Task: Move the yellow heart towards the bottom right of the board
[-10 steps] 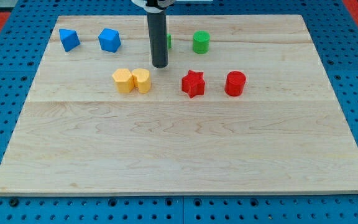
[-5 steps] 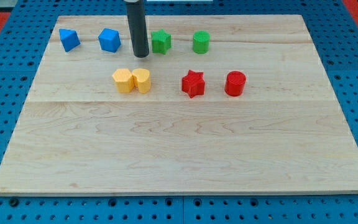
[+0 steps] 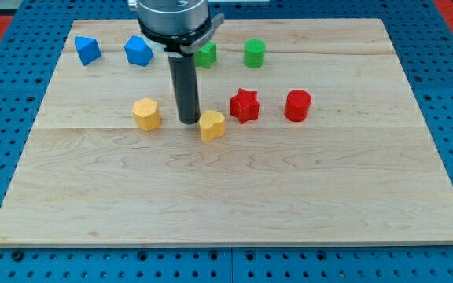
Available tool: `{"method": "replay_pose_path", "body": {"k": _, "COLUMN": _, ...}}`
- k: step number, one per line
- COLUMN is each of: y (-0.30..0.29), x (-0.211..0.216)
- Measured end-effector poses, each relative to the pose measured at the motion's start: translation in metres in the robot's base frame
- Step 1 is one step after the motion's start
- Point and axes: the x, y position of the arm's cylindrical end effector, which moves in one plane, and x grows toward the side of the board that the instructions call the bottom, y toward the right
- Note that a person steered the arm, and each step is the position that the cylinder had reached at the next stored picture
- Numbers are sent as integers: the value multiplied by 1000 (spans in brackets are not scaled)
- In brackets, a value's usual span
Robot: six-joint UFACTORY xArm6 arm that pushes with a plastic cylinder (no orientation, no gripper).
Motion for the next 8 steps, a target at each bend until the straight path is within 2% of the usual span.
{"method": "replay_pose_path", "body": {"k": 3, "y": 121, "x": 76}}
{"method": "replay_pose_path", "body": {"k": 4, "y": 90, "x": 84}}
{"method": "replay_pose_path", "body": {"k": 5, "y": 85, "x": 104}}
{"method": "replay_pose_path", "body": {"k": 6, "y": 149, "x": 117}}
{"method": "replay_pose_path", "body": {"k": 7, "y": 172, "x": 119}}
{"method": "replay_pose_path", "body": {"k": 8, "y": 100, "x": 112}}
